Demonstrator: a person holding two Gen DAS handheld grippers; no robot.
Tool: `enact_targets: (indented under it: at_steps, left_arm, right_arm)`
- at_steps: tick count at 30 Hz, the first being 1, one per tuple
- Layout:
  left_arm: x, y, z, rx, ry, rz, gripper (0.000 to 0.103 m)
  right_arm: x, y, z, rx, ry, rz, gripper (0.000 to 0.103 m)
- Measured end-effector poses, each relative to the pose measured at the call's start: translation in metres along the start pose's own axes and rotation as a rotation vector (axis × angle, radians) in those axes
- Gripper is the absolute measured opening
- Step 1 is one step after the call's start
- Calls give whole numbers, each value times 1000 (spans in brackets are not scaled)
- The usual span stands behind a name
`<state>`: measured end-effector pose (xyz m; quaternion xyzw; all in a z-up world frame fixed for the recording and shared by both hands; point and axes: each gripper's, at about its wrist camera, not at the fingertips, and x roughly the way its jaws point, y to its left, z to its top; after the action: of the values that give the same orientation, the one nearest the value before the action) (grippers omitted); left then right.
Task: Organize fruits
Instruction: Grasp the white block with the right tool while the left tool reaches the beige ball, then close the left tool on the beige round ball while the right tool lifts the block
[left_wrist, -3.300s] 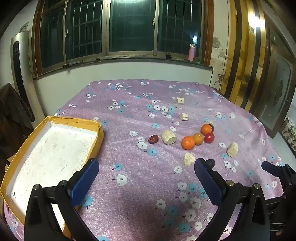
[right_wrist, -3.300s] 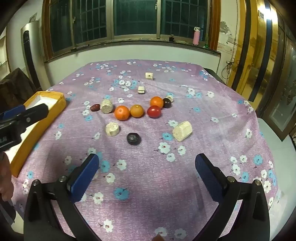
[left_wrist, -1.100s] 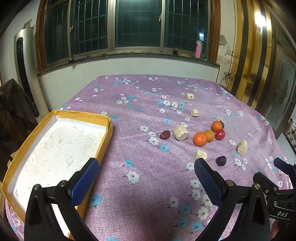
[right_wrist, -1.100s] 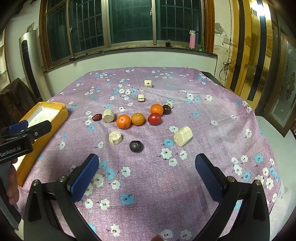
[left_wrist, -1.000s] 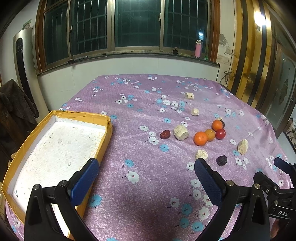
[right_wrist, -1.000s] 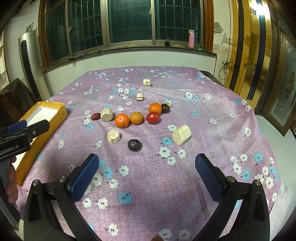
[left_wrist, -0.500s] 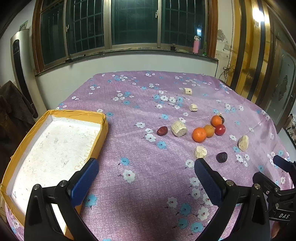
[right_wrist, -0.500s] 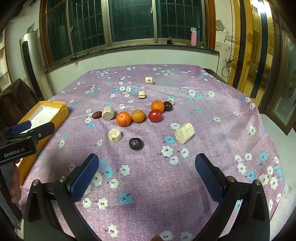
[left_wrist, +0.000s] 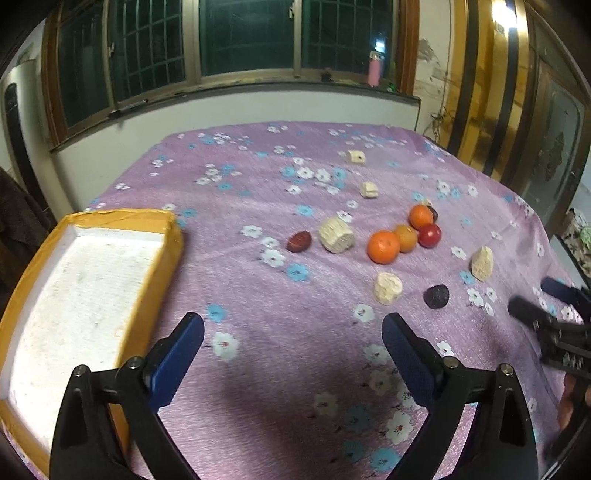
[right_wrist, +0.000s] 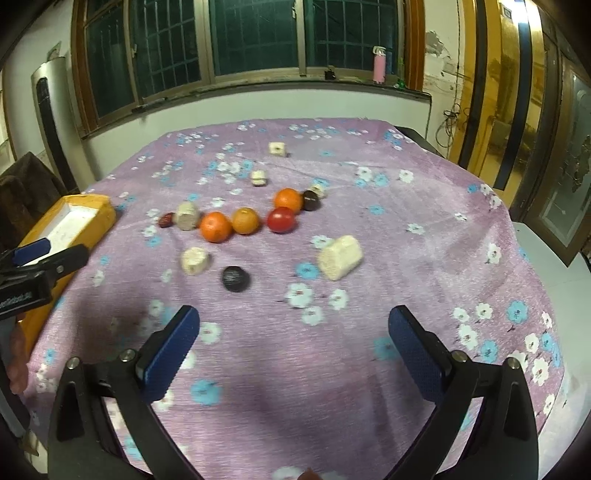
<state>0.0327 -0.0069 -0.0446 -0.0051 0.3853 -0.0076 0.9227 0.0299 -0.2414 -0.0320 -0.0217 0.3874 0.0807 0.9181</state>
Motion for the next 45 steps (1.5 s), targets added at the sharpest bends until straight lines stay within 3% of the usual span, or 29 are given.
enact_targets:
  at_steps: [6,22,24,26,30,37,39,41,45]
  left_arm:
    - [11,-6,4,17,15,-4,97]
    - [20,-12,11,32,31,-3,97]
    - [24,-14,10,34,42,-5,90]
    - [29,-14,10,27,65,-11,80]
    - [40,-18,9,16,96,-39,79]
    - [59,-43,16,64,127,-62,79]
    - [66,-52,18,81,133,-68,75]
    - [72,-58,20,89,146,-76,66]
    - [85,-71,23,112,153,-66,53]
  right_arm:
    - [25,-20,15,6,47,-17,90]
    - [43,-25,28,-7,63,-15,89]
    - [43,-26,28,-10,64,-17,88]
    - [45,-27,28,-12,68,-13,82]
    - [55,-31,28,-26,100,-16,70]
    - [80,-31,38,-56,133,-12,66]
    - [93,-33,42,-58,155,-11,56]
    - [102,-38,43,-42,176,12,39]
    - [95,-35,42,-49,149,8,39]
